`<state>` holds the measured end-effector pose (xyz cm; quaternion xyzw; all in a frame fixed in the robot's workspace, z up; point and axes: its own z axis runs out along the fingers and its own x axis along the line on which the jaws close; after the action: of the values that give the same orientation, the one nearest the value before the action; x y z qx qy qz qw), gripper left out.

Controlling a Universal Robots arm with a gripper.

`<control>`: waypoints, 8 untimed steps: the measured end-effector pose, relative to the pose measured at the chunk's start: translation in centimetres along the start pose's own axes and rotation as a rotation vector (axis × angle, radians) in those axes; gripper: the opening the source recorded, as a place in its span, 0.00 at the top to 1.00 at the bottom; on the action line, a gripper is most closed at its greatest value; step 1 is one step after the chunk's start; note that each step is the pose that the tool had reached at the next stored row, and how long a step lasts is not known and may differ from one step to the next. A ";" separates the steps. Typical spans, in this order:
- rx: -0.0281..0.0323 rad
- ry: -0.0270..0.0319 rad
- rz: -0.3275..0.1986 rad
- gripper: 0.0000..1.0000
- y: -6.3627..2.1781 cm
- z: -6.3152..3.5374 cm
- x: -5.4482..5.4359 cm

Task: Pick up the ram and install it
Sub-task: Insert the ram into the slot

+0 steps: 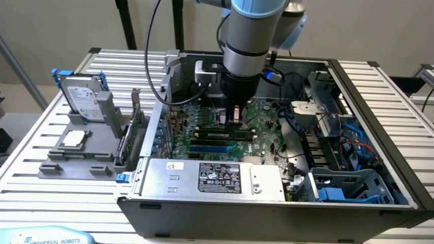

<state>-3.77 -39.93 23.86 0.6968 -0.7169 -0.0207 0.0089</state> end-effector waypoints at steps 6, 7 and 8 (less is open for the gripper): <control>0.0000 -0.0024 0.000 0.80 0.08 -0.92 0.0; -0.0001 -0.0025 0.000 0.87 0.08 -0.92 0.0; 0.0000 -0.0025 0.000 0.89 0.08 -0.91 0.0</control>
<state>-3.81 -39.93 24.77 0.6968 -0.7169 -0.0216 0.0081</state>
